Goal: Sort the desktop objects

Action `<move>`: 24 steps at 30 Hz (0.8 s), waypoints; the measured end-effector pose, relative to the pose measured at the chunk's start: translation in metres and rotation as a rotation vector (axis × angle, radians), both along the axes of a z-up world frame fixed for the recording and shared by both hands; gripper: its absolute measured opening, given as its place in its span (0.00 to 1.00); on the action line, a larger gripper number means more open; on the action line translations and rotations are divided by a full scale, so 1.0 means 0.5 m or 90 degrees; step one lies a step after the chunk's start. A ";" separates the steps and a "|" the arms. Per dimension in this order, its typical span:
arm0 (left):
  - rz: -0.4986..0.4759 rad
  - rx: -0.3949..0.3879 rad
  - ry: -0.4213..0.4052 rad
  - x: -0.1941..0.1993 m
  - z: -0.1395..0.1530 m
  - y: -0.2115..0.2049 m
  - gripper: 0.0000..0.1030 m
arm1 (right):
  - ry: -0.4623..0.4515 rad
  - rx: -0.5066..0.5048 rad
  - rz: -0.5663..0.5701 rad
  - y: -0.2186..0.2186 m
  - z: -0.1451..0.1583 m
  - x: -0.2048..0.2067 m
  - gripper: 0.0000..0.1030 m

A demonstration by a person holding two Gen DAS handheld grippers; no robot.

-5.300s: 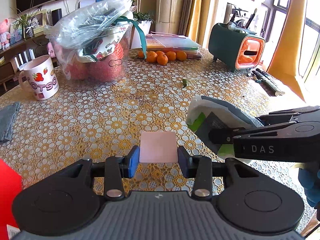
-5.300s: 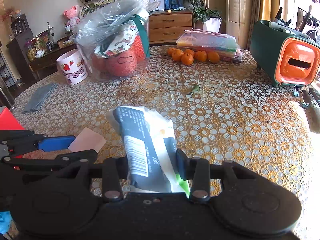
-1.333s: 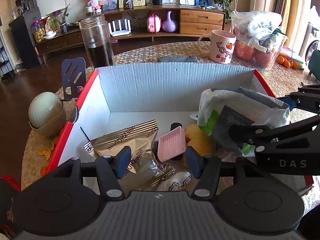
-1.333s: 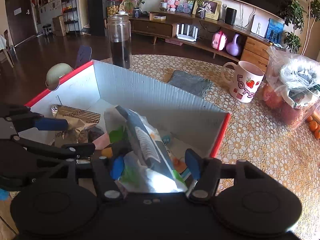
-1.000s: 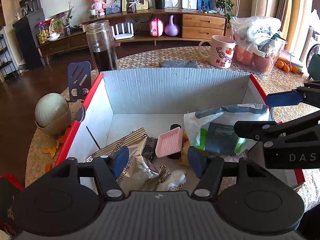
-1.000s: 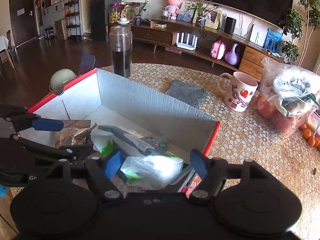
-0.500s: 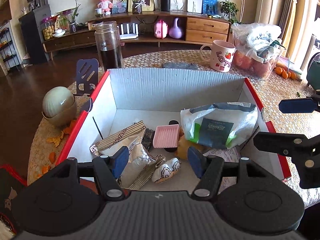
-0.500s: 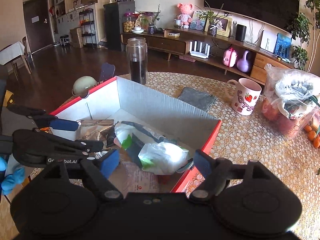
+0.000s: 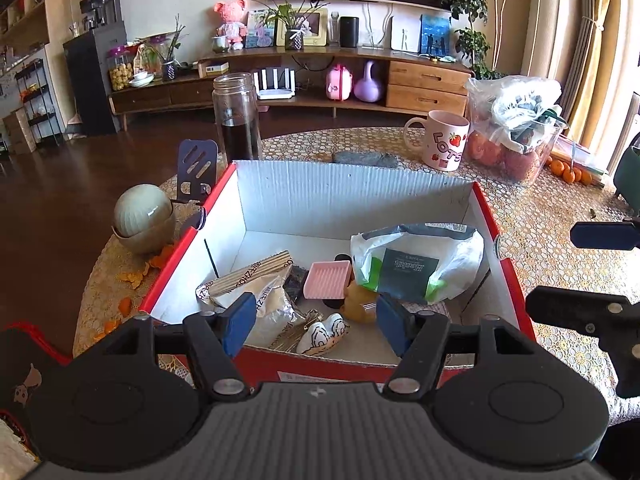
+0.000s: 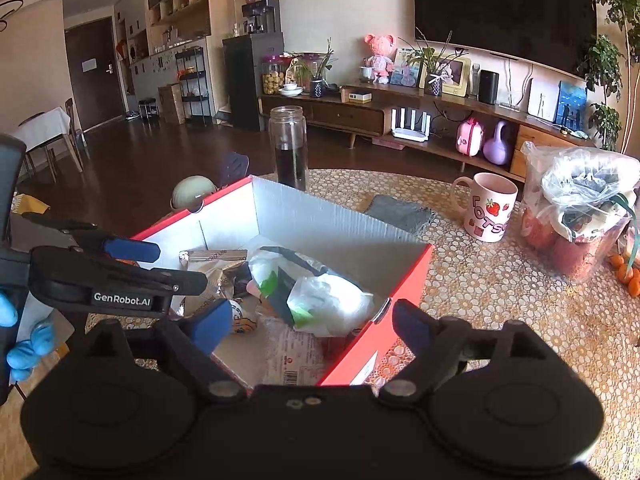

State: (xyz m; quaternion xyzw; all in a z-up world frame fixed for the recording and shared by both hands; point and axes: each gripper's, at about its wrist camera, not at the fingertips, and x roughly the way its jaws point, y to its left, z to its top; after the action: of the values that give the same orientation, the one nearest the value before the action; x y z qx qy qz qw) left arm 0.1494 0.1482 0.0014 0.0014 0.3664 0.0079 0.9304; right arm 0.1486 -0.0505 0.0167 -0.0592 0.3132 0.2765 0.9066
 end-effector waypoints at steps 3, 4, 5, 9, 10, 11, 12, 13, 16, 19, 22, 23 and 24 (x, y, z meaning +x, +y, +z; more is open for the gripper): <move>0.004 0.003 -0.013 -0.015 0.012 -0.009 0.82 | -0.014 0.015 0.008 -0.016 0.007 -0.018 0.94; 0.003 0.002 -0.014 -0.019 0.014 -0.012 0.82 | -0.018 0.020 0.009 -0.021 0.009 -0.024 0.96; 0.002 0.000 -0.014 -0.023 0.016 -0.014 0.83 | -0.021 0.023 0.011 -0.026 0.010 -0.030 0.98; 0.001 0.006 -0.013 -0.038 0.018 -0.029 0.87 | -0.032 0.034 0.018 -0.044 0.017 -0.049 0.99; -0.001 0.010 -0.014 -0.043 0.018 -0.034 0.87 | -0.035 0.036 0.018 -0.049 0.018 -0.053 0.99; -0.003 0.013 -0.015 -0.047 0.018 -0.040 0.87 | -0.038 0.037 0.018 -0.052 0.019 -0.058 0.99; -0.005 0.014 -0.017 -0.053 0.018 -0.045 0.87 | -0.041 0.038 0.018 -0.056 0.020 -0.062 0.99; -0.009 0.014 -0.021 -0.059 0.019 -0.050 0.87 | -0.044 0.039 0.017 -0.060 0.020 -0.066 1.00; -0.017 0.018 -0.030 -0.075 0.023 -0.064 0.87 | -0.043 0.046 0.012 -0.076 0.020 -0.076 0.99; -0.019 0.017 -0.036 -0.089 0.025 -0.074 0.87 | -0.040 0.049 0.006 -0.094 0.017 -0.082 1.00; -0.022 0.015 -0.035 -0.098 0.023 -0.081 0.87 | -0.035 0.054 -0.003 -0.108 0.013 -0.086 1.00; -0.023 0.017 -0.035 -0.100 0.022 -0.084 0.87 | -0.033 0.055 -0.006 -0.112 0.012 -0.088 1.00; -0.023 0.022 -0.034 -0.102 0.021 -0.087 0.87 | -0.032 0.056 -0.008 -0.116 0.010 -0.090 1.00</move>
State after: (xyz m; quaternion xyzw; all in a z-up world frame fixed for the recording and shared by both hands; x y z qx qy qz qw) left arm 0.0983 0.1047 0.0118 0.0239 0.3411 -0.0026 0.9397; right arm 0.1036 -0.1086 0.0217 -0.0243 0.2781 0.2826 0.9177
